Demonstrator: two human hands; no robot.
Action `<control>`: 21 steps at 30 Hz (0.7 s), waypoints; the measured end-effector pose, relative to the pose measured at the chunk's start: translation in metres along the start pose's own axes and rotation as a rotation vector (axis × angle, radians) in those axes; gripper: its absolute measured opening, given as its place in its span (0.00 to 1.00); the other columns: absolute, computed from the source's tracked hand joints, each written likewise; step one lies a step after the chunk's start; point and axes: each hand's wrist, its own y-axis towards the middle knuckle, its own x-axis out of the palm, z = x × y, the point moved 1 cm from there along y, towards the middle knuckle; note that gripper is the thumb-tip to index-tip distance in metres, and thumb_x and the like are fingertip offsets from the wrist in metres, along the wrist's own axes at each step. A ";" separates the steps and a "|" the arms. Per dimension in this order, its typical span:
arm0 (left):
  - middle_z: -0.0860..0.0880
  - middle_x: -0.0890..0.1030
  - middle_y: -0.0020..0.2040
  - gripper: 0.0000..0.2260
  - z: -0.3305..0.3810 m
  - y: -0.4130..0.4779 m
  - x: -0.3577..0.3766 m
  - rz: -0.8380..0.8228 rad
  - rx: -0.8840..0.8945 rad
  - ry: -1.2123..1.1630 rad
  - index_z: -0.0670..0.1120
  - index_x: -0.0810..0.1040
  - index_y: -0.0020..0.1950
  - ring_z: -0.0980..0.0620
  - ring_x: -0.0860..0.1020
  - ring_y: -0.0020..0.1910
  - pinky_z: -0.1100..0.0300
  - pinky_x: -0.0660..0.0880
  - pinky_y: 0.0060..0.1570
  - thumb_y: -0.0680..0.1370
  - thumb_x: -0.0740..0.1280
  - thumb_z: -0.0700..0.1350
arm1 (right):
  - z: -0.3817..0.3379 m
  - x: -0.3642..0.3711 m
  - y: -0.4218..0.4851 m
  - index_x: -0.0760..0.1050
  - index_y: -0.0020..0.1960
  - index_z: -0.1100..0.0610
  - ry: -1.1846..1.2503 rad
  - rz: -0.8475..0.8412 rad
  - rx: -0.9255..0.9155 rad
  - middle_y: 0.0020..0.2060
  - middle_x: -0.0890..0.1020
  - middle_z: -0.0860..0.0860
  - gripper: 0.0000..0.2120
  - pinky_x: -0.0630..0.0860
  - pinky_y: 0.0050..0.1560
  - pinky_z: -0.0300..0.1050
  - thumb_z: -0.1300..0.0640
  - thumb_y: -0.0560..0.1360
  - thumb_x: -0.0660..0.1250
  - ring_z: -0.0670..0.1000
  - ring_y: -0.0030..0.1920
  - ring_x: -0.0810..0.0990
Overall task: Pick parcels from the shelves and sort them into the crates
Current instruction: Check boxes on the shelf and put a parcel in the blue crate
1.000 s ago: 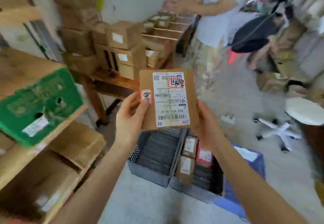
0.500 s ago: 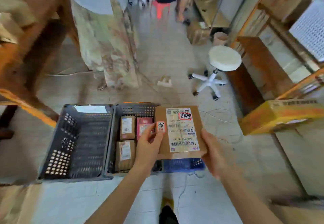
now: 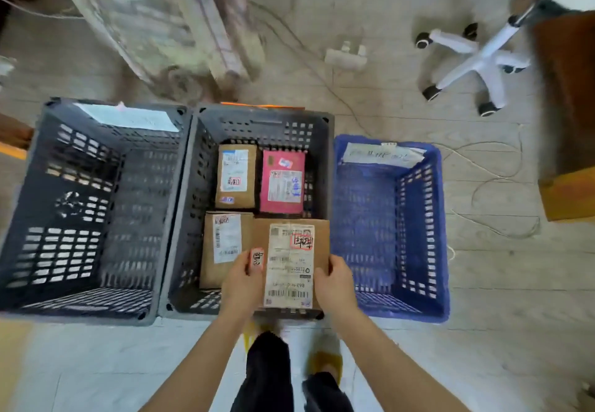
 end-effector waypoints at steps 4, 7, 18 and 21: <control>0.48 0.78 0.48 0.05 -0.043 0.107 0.045 -0.032 -0.056 0.152 0.44 0.72 0.53 0.52 0.71 0.41 0.64 0.68 0.33 0.80 0.57 0.41 | 0.040 0.073 0.107 0.67 0.63 0.62 0.035 0.097 0.179 0.57 0.78 0.59 0.15 0.76 0.50 0.51 0.67 0.78 0.54 0.60 0.55 0.77; 0.49 0.78 0.51 0.06 -0.079 0.167 0.077 -0.089 -0.066 0.205 0.43 0.71 0.55 0.52 0.74 0.42 0.67 0.71 0.32 0.80 0.57 0.40 | 0.070 0.115 0.172 0.69 0.60 0.61 0.066 0.198 0.279 0.57 0.79 0.60 0.14 0.76 0.55 0.55 0.66 0.76 0.56 0.61 0.56 0.77; 0.44 0.77 0.61 0.15 -0.131 0.246 0.115 -0.236 -0.118 0.288 0.40 0.69 0.65 0.44 0.76 0.59 0.64 0.69 0.48 0.80 0.56 0.42 | 0.123 0.159 0.255 0.66 0.66 0.62 -0.002 0.200 0.291 0.59 0.77 0.61 0.20 0.75 0.56 0.51 0.68 0.74 0.54 0.64 0.57 0.76; 0.46 0.79 0.60 0.14 -0.102 0.206 0.093 -0.232 -0.088 0.199 0.42 0.72 0.64 0.46 0.77 0.57 0.62 0.72 0.44 0.80 0.57 0.44 | 0.094 0.137 0.218 0.69 0.60 0.60 0.021 0.180 0.243 0.49 0.79 0.58 0.15 0.73 0.47 0.45 0.67 0.75 0.58 0.59 0.50 0.78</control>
